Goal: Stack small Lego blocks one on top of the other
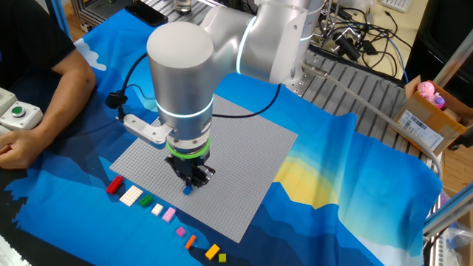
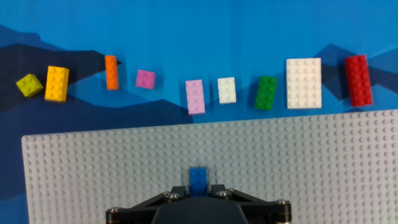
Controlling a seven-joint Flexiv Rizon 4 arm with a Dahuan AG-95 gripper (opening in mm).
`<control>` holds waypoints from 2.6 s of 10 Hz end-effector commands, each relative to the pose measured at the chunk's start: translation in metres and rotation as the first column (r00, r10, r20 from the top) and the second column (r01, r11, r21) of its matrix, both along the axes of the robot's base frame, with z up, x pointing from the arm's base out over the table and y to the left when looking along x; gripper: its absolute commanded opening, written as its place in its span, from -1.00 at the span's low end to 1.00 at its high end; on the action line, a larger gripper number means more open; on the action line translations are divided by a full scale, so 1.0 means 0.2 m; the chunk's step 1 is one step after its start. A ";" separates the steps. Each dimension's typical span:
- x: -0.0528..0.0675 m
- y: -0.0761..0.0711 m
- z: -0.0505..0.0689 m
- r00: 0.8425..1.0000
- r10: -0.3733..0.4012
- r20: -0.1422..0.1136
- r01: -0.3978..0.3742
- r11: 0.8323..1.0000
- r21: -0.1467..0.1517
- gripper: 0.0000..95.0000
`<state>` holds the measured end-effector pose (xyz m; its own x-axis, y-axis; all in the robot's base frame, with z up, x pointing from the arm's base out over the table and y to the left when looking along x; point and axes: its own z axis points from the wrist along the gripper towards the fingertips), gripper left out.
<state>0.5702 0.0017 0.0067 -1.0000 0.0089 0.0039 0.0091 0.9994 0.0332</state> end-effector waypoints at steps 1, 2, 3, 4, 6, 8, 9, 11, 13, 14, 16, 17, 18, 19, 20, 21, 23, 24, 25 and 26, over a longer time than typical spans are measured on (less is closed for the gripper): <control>-0.02 0.02 0.00 1.000 -0.002 -0.015 0.002 1.000 -0.001 -1.00; -0.03 0.03 -0.02 1.000 0.006 -0.007 -0.006 1.000 -0.004 -1.00; -0.03 0.03 -0.02 1.000 0.011 -0.007 -0.011 1.000 -0.005 -1.00; -0.02 0.03 0.00 1.000 0.014 -0.018 -0.014 1.000 -0.007 -1.00; -0.02 0.03 0.00 1.000 0.010 -0.015 -0.010 1.000 -0.013 -1.00; -0.02 0.03 0.00 1.000 0.011 -0.012 -0.011 1.000 -0.013 -1.00; -0.01 0.03 0.01 1.000 0.010 -0.014 -0.010 1.000 -0.017 -1.00; -0.01 0.04 0.01 1.000 0.009 -0.010 -0.009 1.000 -0.022 -1.00; -0.01 0.03 0.01 1.000 0.011 -0.012 -0.011 1.000 -0.022 -1.00; -0.01 0.03 0.00 1.000 0.011 -0.012 -0.011 1.000 -0.023 -1.00; -0.01 0.03 0.00 1.000 0.012 -0.013 -0.013 1.000 -0.022 -1.00; -0.01 0.03 0.00 1.000 0.012 -0.013 -0.013 1.000 -0.022 -1.00; -0.01 0.03 0.00 1.000 0.013 -0.014 -0.013 1.000 -0.022 -1.00; -0.01 0.03 0.00 1.000 0.012 -0.014 -0.013 1.000 -0.022 -1.00; -0.01 0.03 0.00 1.000 0.013 -0.014 -0.013 1.000 -0.022 -1.00; -0.01 0.03 0.00 1.000 0.013 -0.012 -0.014 1.000 -0.022 -1.00; -0.01 0.03 0.00 1.000 0.011 -0.012 -0.011 1.000 -0.019 -1.00; -0.01 0.03 0.00 1.000 0.009 -0.013 -0.009 1.000 -0.017 -1.00; -0.01 0.03 0.00 1.000 0.012 -0.013 -0.012 1.000 -0.019 -1.00; -0.01 0.03 0.00 1.000 0.010 -0.013 -0.011 1.000 -0.018 -1.00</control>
<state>0.5681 0.0083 0.0066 -0.9999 -0.0016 0.0165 -0.0013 0.9999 0.0154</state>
